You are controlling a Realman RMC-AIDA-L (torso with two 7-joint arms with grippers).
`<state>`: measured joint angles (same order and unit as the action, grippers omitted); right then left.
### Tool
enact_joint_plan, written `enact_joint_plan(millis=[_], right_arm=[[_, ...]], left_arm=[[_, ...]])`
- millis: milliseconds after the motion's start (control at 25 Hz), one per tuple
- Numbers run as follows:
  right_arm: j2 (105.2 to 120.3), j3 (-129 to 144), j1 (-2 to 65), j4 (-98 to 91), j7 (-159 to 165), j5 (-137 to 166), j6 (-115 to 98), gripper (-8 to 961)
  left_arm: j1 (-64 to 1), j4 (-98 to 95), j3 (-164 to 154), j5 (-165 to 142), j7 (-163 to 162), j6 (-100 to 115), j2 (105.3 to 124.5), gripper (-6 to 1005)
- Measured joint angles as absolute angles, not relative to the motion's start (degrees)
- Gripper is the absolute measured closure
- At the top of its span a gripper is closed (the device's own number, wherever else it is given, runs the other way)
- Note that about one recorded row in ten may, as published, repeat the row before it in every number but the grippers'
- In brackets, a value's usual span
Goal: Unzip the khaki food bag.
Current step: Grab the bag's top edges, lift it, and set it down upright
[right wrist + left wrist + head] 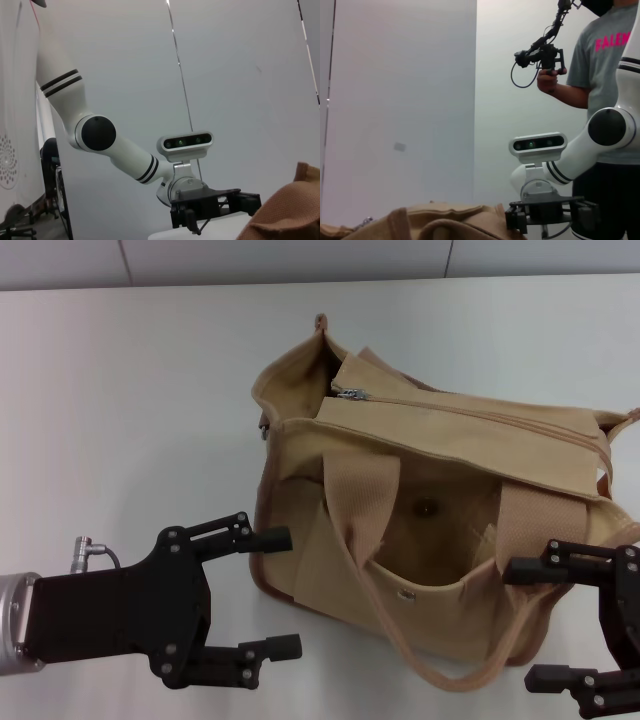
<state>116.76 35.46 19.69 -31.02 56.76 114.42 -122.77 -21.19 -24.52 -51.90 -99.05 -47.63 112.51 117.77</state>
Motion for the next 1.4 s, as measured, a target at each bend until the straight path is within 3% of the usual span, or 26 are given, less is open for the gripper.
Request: enact_joint_plan(millis=[720, 1400], right_arm=[[116.71, 35.38, 19.49, -30.75, 56.67, 114.43, -121.43, 159], [117.05, 35.30, 19.50, -30.87, 56.63, 114.16, -121.27, 158]], left_arm=[[-18.18, -23.33, -38.95, -98.89, -44.41, 108.09, 118.65, 222], [-27.70, -4.05, -40.91, -93.96, -24.11, 91.11, 119.15, 287]])
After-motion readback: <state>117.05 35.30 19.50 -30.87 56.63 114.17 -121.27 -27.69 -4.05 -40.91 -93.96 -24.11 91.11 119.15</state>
